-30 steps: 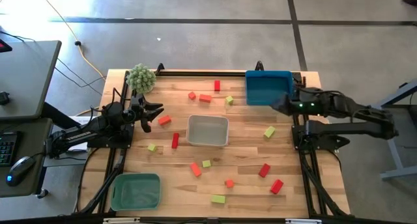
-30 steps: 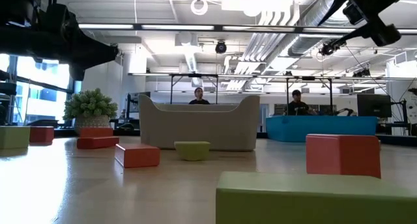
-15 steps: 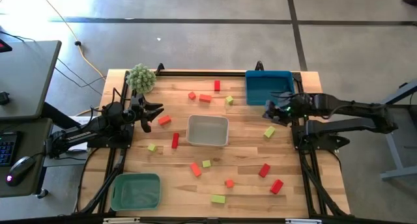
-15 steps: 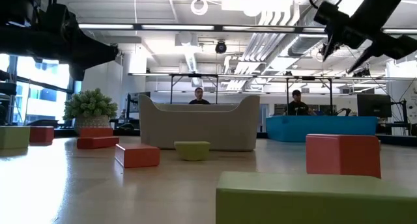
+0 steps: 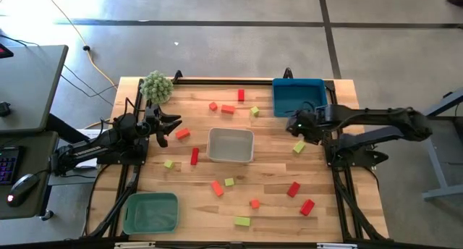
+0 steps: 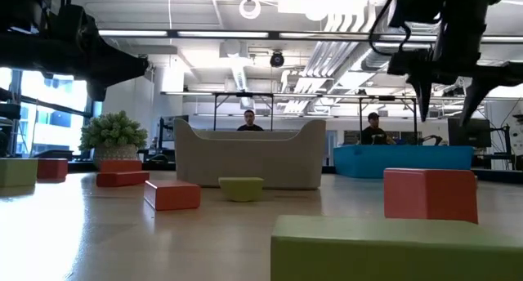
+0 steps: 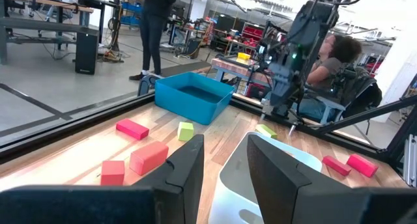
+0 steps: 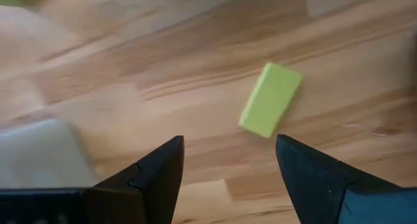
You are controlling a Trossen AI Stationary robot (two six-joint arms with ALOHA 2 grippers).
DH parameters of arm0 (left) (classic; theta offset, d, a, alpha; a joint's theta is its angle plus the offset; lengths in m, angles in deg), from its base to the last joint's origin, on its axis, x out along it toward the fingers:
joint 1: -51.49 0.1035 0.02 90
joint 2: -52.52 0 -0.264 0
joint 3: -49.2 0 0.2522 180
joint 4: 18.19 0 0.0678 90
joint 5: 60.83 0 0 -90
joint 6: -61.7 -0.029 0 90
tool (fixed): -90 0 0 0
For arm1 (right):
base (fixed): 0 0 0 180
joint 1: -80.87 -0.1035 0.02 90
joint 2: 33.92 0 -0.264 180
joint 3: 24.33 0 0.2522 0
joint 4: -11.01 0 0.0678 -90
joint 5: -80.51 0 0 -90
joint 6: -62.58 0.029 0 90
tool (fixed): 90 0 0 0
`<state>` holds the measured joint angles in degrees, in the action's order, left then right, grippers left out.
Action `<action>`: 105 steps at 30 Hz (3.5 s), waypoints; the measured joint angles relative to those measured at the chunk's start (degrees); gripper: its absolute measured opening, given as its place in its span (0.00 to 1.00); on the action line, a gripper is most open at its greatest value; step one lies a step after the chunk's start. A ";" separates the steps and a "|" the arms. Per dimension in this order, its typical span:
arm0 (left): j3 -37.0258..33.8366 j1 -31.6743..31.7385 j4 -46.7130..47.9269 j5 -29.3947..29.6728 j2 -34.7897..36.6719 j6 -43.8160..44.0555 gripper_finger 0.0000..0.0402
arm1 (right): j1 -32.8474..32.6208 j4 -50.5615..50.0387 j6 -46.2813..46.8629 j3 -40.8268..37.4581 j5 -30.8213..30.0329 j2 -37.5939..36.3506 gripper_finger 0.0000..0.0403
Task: Sort & place blocks by color
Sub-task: Put the green block into the blue bin
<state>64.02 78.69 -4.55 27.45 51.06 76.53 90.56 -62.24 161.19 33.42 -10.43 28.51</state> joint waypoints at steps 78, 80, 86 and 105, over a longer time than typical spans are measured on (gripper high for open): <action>0.00 0.04 0.00 0.02 0.02 0.00 0.26 | -3.10 13.41 12.47 -9.40 -2.13 19.23 0.25; 0.01 0.04 0.00 0.02 0.02 0.00 0.26 | -3.10 13.21 10.92 -8.64 -2.07 19.29 0.25; 0.00 0.04 0.00 0.02 0.02 0.00 0.26 | -3.13 13.18 6.41 -4.83 -2.66 19.45 0.25; 0.02 0.04 -0.13 1.32 0.00 5.41 0.26 | -0.39 5.08 -12.31 15.78 -15.89 19.33 0.25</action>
<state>64.04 78.74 -4.68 28.77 51.06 81.95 90.18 -57.16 148.88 49.20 -26.31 47.84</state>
